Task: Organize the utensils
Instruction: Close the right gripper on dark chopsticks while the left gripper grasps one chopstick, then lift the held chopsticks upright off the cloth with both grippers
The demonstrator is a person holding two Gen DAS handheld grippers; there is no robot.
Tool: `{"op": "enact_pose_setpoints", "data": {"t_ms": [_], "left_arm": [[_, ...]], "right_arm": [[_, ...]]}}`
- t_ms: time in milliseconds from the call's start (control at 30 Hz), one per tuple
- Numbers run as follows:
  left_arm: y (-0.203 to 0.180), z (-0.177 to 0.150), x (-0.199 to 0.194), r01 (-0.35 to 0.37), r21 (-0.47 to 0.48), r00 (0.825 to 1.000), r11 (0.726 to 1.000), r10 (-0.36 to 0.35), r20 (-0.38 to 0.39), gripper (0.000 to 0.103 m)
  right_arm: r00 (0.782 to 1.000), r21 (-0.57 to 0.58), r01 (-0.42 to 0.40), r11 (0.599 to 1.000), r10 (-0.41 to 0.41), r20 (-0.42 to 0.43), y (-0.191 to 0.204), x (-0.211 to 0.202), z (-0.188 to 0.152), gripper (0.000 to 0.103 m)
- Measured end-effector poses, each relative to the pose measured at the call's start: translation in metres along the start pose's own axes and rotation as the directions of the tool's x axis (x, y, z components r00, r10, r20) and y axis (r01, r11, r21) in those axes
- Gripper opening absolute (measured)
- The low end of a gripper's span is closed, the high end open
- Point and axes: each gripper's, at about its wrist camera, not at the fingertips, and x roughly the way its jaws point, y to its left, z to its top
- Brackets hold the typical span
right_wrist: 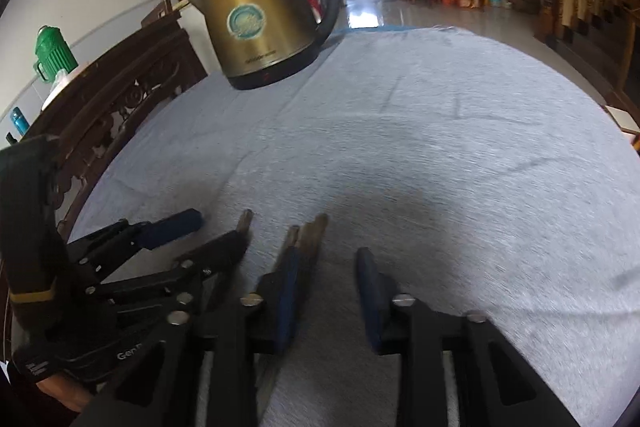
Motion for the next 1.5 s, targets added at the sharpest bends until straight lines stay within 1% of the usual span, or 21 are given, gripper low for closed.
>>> {"op": "enact_pose_setpoints", "data": {"t_ms": [33, 100, 133, 233, 267, 300, 333, 367, 400, 467, 500, 633, 700, 767, 833, 933, 1100, 1200, 1300, 1433, 1500], "left_arm": [[0.003, 0.0, 0.0, -0.002, 0.0, 1.0, 1.0, 0.002, 0.001, 0.028], [0.008, 0.0, 0.0, 0.006, -0.012, 1.0, 1.0, -0.005, 0.002, 0.018], [0.01, 0.0, 0.0, 0.019, -0.019, 1.0, 1.0, -0.018, 0.003, 0.016], [0.009, -0.001, 0.0, 0.02, -0.013, 1.0, 1.0, -0.02, 0.006, 0.01], [0.007, -0.002, -0.001, 0.017, -0.007, 1.0, 1.0, -0.017, 0.008, 0.01], [0.007, -0.002, 0.0, 0.017, -0.006, 1.0, 1.0, -0.017, 0.008, 0.009], [0.007, -0.002, -0.001, 0.02, -0.01, 1.0, 1.0, -0.02, 0.008, 0.009], [0.008, -0.002, 0.0, 0.024, -0.016, 1.0, 1.0, -0.023, 0.008, 0.009], [0.009, -0.002, 0.0, 0.027, -0.023, 1.0, 0.999, -0.027, 0.008, 0.009], [0.01, -0.004, -0.002, 0.024, -0.027, 1.0, 0.999, -0.024, 0.01, 0.009], [0.01, -0.003, -0.003, 0.02, -0.026, 1.0, 0.999, -0.02, 0.012, 0.009], [0.011, -0.002, -0.002, 0.012, -0.035, 1.0, 0.999, -0.012, -0.003, 0.01], [0.013, -0.001, 0.001, 0.022, -0.052, 1.0, 0.998, -0.023, -0.012, 0.01], [0.014, 0.001, 0.001, 0.034, -0.062, 0.999, 0.998, -0.035, -0.016, 0.014], [0.015, 0.0, 0.001, 0.053, -0.069, 0.998, 0.996, -0.054, -0.014, 0.021], [0.013, 0.0, 0.002, 0.055, -0.063, 0.998, 0.996, -0.056, -0.008, 0.023], [0.01, -0.001, 0.003, 0.048, -0.048, 0.999, 0.998, -0.048, 0.01, 0.023], [0.012, -0.001, 0.002, 0.062, -0.06, 0.998, 0.996, -0.062, 0.013, 0.022], [0.02, -0.001, 0.002, 0.074, -0.103, 0.997, 0.992, -0.073, 0.014, 0.009], [0.025, -0.002, 0.002, 0.101, -0.133, 0.995, 0.986, -0.099, 0.022, 0.008], [0.026, -0.002, 0.001, 0.109, -0.139, 0.994, 0.984, -0.106, 0.025, 0.007]], "right_arm": [[1.0, -0.007, 0.007, 1.0, -0.007, -0.009, 0.003, 0.004, 0.002, 0.024], [0.999, -0.025, 0.025, 0.999, -0.025, -0.033, 0.009, 0.011, 0.001, 0.019], [0.999, -0.037, 0.033, 0.999, -0.034, -0.031, 0.012, 0.012, -0.001, 0.019], [0.997, -0.097, 0.072, 0.993, -0.075, -0.022, 0.02, 0.012, -0.004, 0.019], [0.996, -0.113, 0.082, 0.99, -0.085, -0.019, 0.021, 0.013, -0.004, 0.018], [0.994, -0.124, 0.103, 0.987, -0.106, -0.013, 0.022, 0.013, -0.005, 0.009], [0.99, -0.134, 0.138, 0.981, -0.142, -0.017, 0.021, 0.014, -0.005, 0.009], [0.988, -0.133, 0.153, 0.979, -0.155, -0.006, 0.018, 0.013, -0.005, 0.009], [0.988, -0.114, 0.153, 0.982, -0.155, -0.005, 0.011, 0.011, -0.005, 0.009], [0.992, -0.059, 0.124, 0.991, -0.125, -0.013, 0.001, 0.01, -0.002, 0.009], [0.992, -0.039, 0.128, 0.991, -0.129, -0.01, -0.002, 0.01, 0.0, 0.009], [0.992, -0.011, 0.127, 0.992, -0.128, -0.02, -0.006, 0.008, 0.002, 0.011], [0.989, -0.037, 0.142, 0.989, -0.143, -0.025, 0.0, 0.01, 0.002, 0.013], [0.986, -0.065, 0.164, 0.984, -0.165, -0.017, 0.006, 0.011, 0.0, 0.016], [0.981, -0.098, 0.193, 0.976, -0.194, -0.001, 0.013, 0.013, -0.002, 0.017], [0.98, -0.108, 0.2, 0.974, -0.199, 0.012, 0.014, 0.016, -0.002, 0.017], [0.975, -0.151, 0.223, 0.963, -0.22, 0.04, 0.018, 0.018, -0.004, 0.015], [0.977, -0.148, 0.213, 0.966, -0.209, 0.044, 0.016, 0.016, -0.005, 0.012], [0.981, -0.123, 0.195, 0.973, -0.191, 0.044, 0.011, 0.014, -0.004, 0.007], [0.99, -0.038, 0.136, 0.99, -0.134, 0.052, -0.005, 0.01, -0.002, 0.007], [0.992, 0.001, 0.095, 0.995, -0.095, 0.08, -0.012, 0.004, -0.001, 0.007]]}}
